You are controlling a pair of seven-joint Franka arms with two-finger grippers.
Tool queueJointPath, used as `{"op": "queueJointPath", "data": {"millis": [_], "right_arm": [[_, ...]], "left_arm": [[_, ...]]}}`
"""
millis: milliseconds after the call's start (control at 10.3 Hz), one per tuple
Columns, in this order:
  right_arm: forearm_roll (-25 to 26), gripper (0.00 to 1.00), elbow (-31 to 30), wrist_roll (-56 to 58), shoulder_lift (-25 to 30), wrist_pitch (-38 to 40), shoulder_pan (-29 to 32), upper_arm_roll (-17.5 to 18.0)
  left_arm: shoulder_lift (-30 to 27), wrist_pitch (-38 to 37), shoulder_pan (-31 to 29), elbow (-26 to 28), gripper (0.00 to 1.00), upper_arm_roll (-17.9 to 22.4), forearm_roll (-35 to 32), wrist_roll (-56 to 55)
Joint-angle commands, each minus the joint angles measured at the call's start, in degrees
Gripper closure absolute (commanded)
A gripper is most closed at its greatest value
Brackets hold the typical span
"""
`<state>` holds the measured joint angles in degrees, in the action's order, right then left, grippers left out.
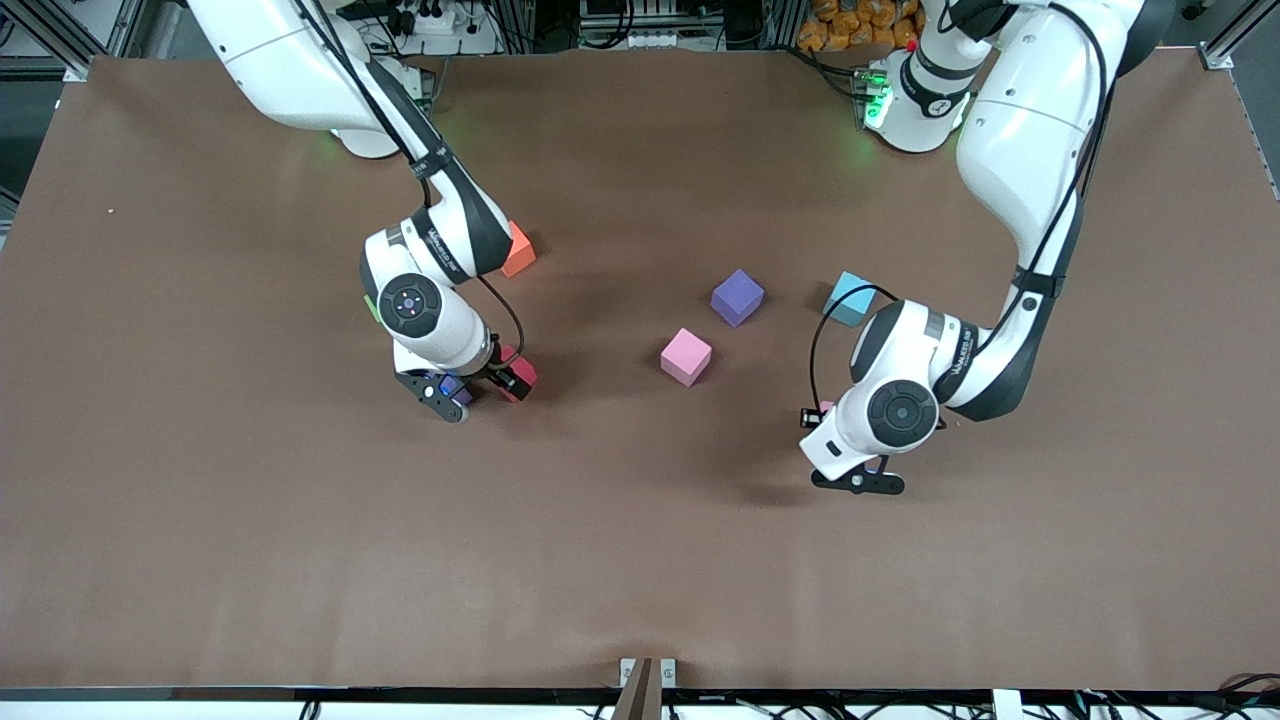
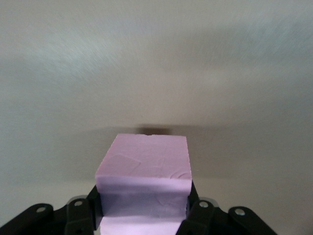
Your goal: Arrange blocks into number 1
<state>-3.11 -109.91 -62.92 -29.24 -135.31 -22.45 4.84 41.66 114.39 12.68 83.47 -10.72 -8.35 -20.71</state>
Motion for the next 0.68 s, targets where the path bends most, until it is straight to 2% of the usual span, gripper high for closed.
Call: {"op": "queueJointPath", "data": {"millis": [0, 97, 194, 291, 388, 582], "right_arm": [[-1.4, 0.08, -0.4, -1.2, -1.2, -2.7, -0.3, 0.3], [-1.4, 0.30, -0.4, -1.2, -1.4, -2.8, -0.3, 0.3], [-1.3, 0.67, -0.4, -1.1, -1.4, -2.6, -0.3, 0.3], [-1.3, 0.94, -0.2, -0.2, -1.3, -2.2, -0.2, 0.3], [-1.3, 1.00, 0.0, 0.6, -0.9, -1.9, -0.2, 0.4], [-1.3, 1.00, 2.1, 2.4, 0.0, 0.9, 0.5, 1.2]], "left_arm": [[-6.8, -6.4, 0.2, 1.4, 1.00, -1.8, 2.3, -3.6], [-7.4, -9.8, 0.2, 1.4, 1.00, -4.0, 2.3, -6.2], [-7.7, -11.9, 0.3, 1.8, 1.00, -7.7, 2.3, -11.0], [-7.7, -12.2, 1.2, 3.2, 1.00, -11.3, 2.3, -17.7], [-7.5, -12.1, 3.7, 3.8, 1.00, -13.4, 2.3, -24.4], [-7.0, -11.9, 9.4, 4.4, 1.00, -15.6, 3.3, -33.8]]}}
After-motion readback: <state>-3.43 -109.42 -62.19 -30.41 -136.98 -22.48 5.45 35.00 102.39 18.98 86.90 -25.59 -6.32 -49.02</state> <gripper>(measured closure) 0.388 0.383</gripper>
